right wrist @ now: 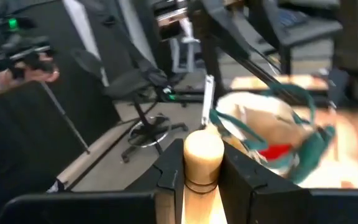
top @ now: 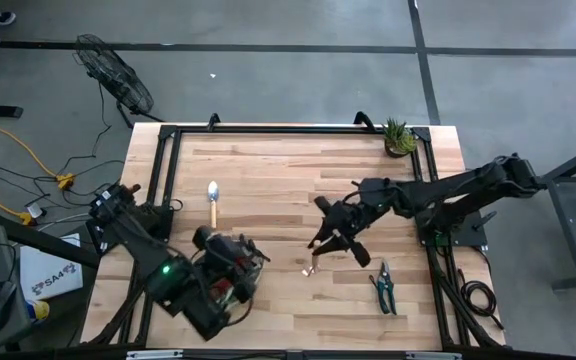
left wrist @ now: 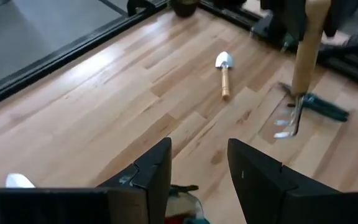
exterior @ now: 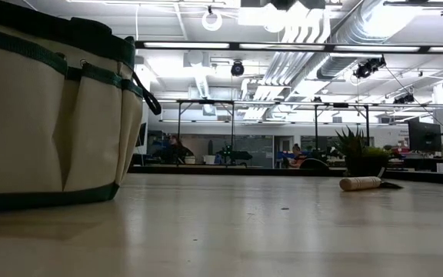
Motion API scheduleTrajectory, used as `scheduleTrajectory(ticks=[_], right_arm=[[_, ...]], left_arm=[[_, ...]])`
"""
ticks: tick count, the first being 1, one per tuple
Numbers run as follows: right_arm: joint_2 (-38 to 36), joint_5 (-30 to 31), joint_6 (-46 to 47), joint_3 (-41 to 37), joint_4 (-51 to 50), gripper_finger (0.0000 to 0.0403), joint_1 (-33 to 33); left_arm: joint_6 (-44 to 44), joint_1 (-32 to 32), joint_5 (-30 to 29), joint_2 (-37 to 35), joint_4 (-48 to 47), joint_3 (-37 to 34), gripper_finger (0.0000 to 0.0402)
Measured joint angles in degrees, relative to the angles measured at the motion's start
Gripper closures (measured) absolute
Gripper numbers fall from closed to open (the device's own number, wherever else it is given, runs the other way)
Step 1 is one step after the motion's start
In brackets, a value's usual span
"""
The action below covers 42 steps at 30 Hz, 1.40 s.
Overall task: Pick & Place Garden tools in Gardening bag
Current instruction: Put the hand rake into the gardening bag
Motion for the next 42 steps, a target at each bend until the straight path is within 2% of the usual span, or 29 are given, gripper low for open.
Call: scheduleTrajectory(ticks=[3,7,10,16,21,27,36,42], right_arm=[[3.47,-2.89,-2.85,0.0,7.99,0.0344,1.17],[7.97,-5.74,-7.01,0.0,17.85,0.0344,2.78],[11.17,-5.95,-11.42,0.51,20.84,0.0344,3.81],[18.23,-5.92,-14.3,9.47,19.18,0.0344,5.09],[23.13,-6.81,-17.22,17.77,12.01,0.0344,5.33],[28.59,-7.49,-17.31,24.23,10.28,0.0344,5.53],[35.73,-6.86,-17.31,32.04,10.02,0.0344,5.53],[38.72,-6.9,-17.29,33.53,9.73,0.0344,4.66]], left_arm=[[-5.93,-1.46,-1.09,0.05,-2.03,-0.18,0.025],[-8.45,-2.64,-2.74,0.05,-1.98,-0.16,0.025],[-10.02,-3.08,-3.0,0.05,-1.98,-0.16,0.025],[-11.17,-3.47,-3.01,0.05,-1.95,-0.16,0.025],[-11.35,-3.46,-3.01,0.05,-1.95,-0.16,0.025],[-12.22,-5.13,-3.12,-0.11,-1.95,-0.16,0.025],[-12.76,-9.13,-11.64,-0.42,-1.92,-0.16,0.025],[-11.86,-8.59,-12.27,-3.2,-1.95,-0.16,0.025]])
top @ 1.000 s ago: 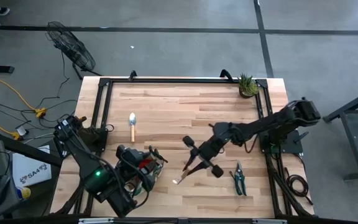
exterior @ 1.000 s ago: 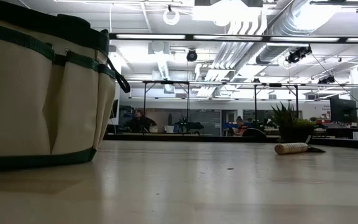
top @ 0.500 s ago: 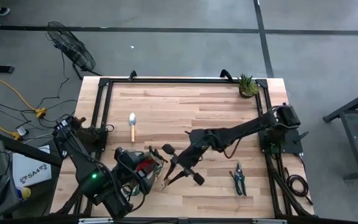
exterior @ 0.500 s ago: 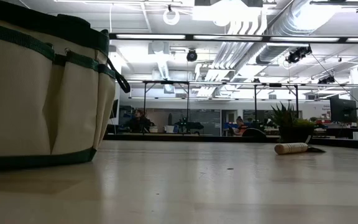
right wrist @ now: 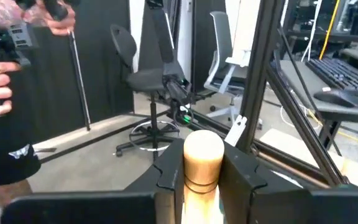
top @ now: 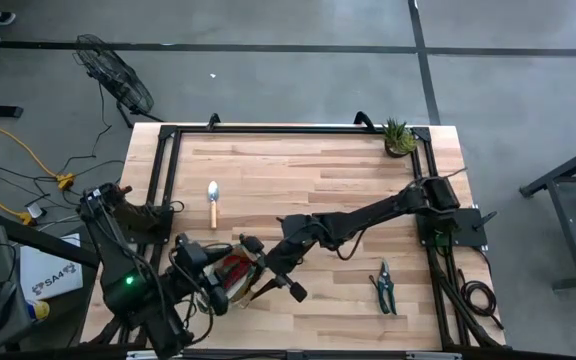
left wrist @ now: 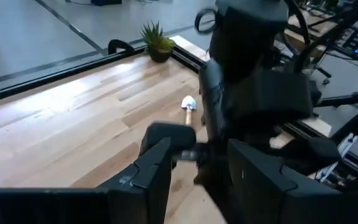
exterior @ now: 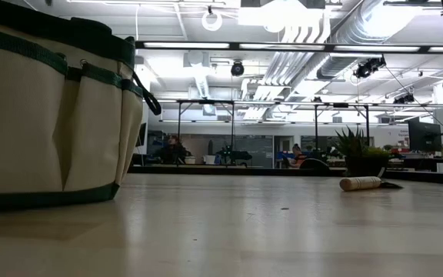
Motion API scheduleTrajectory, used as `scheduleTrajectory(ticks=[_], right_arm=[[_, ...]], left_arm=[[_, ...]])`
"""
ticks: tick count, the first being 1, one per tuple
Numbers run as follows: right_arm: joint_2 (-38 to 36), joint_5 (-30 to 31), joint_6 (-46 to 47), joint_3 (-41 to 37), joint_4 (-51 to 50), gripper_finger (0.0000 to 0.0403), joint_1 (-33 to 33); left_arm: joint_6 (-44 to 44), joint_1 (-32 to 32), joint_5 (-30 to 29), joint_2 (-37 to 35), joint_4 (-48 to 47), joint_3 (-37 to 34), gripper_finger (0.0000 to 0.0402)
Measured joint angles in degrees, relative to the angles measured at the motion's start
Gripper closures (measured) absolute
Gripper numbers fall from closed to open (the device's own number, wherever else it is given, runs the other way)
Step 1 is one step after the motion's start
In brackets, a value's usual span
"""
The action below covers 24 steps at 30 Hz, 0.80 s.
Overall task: Pick & Place Garden tools in Gardening bag
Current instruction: Put the hand rake into the gardening bag
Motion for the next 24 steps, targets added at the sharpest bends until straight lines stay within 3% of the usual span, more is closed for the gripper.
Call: scheduleTrajectory(ticks=[7,17,24], right_arm=[[0.55,2.48,-2.82,0.0,-0.59,0.0344,-0.99],[0.55,0.84,-4.07,0.03,-2.69,0.0344,-1.54],[0.55,-0.09,-4.44,0.07,-1.71,0.0344,-1.83]], left_arm=[[4.95,-0.02,-3.11,-1.63,-0.04,0.0,0.025],[7.0,3.18,5.68,-3.61,-0.01,0.04,0.025],[7.24,4.31,5.04,-3.61,0.01,0.04,0.025]])
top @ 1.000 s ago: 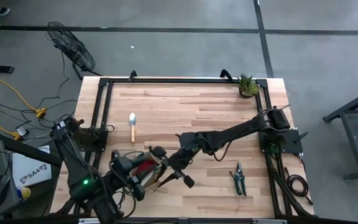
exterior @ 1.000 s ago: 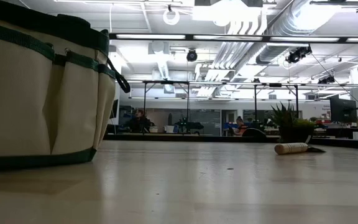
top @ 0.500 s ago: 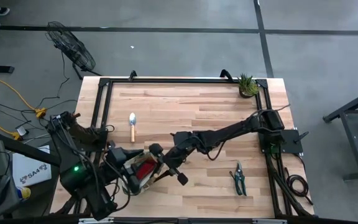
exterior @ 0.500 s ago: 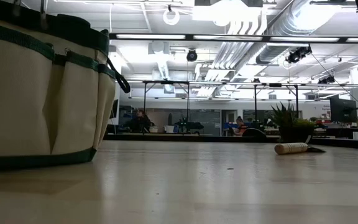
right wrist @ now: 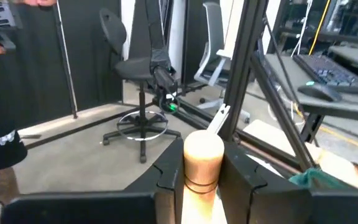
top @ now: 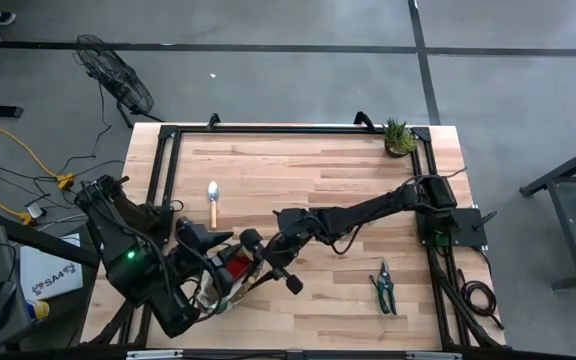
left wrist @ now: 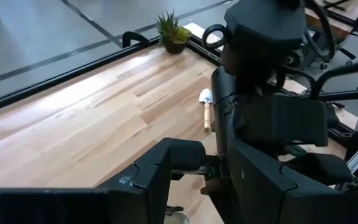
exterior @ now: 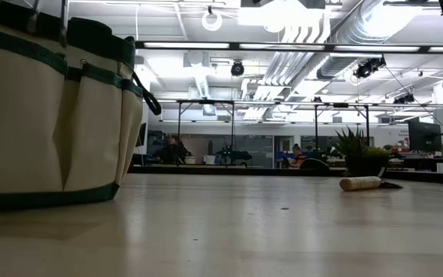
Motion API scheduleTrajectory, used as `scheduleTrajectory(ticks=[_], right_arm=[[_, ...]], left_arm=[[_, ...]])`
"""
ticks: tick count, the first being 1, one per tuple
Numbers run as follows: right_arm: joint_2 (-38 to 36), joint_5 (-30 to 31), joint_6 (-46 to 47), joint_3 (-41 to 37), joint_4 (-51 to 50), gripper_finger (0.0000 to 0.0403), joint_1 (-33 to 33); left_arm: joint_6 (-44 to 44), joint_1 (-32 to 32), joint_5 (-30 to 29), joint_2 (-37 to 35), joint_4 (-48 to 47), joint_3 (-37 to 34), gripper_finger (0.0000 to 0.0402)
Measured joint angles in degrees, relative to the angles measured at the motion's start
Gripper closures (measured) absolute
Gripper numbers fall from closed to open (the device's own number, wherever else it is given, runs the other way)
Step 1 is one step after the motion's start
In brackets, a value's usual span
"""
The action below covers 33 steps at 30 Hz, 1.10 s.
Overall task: Pick & Place Garden tools in Gardening bag
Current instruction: Put the hand rake into the gardening bag
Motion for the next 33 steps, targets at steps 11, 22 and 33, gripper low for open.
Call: scheduleTrajectory(ticks=[11,22,33], right_arm=[[1.66,0.15,0.24,0.0,2.79,0.0344,-0.07],[2.16,1.13,0.17,-0.06,3.03,0.0344,-1.11],[3.74,0.53,1.02,-0.07,5.28,0.0344,-1.12]], left_arm=[[0.25,-0.53,-1.11,-1.28,0.07,-0.01,0.025],[-0.21,-0.53,-0.85,-1.42,0.02,-0.02,0.025],[0.2,-0.53,-0.11,-1.4,0.01,-0.02,0.025]])
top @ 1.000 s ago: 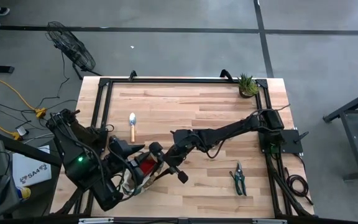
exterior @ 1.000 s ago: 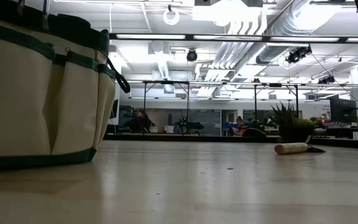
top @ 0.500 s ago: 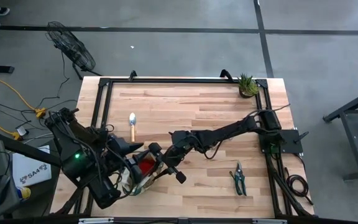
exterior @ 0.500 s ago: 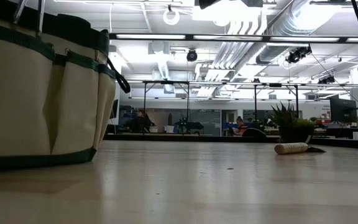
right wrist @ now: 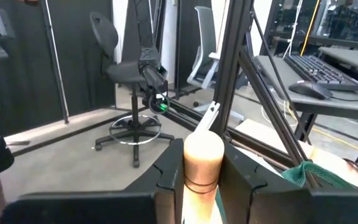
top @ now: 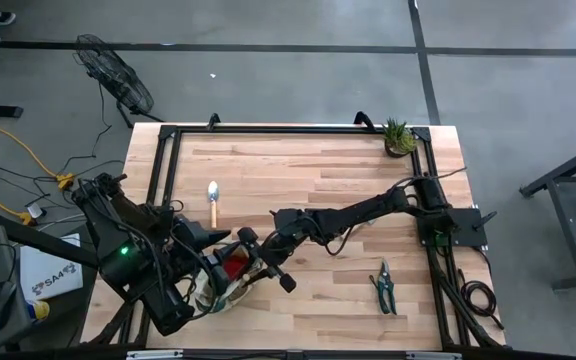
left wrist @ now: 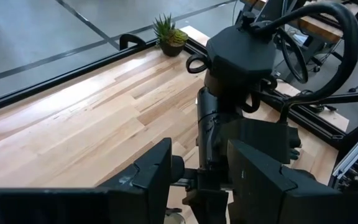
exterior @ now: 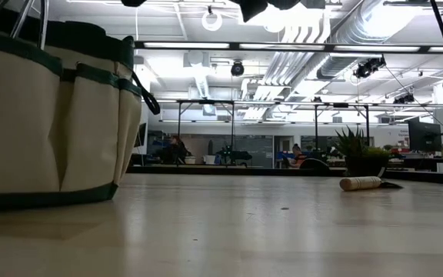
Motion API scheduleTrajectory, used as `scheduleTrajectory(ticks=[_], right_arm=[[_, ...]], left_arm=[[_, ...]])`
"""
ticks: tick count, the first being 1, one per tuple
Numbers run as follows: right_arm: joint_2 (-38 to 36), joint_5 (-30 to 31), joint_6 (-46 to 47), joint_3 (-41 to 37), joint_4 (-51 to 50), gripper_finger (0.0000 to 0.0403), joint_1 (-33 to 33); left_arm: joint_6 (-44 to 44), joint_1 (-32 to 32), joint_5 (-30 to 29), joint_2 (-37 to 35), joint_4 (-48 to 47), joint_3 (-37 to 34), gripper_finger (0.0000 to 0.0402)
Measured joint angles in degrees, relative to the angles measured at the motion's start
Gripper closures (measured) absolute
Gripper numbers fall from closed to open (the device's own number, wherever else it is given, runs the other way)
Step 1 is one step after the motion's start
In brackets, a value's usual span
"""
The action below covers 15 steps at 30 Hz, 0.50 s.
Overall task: Pick & Place Garden tools in Gardening bag
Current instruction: Put the hand rake into the gardening bag
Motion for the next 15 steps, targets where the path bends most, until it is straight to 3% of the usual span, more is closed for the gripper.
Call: scheduleTrajectory(ticks=[15], right_arm=[[0.0,-2.43,-1.52,0.02,-4.55,0.0344,0.08]], left_arm=[[-0.26,0.0,0.37,-0.31,-0.01,0.0,0.025]])
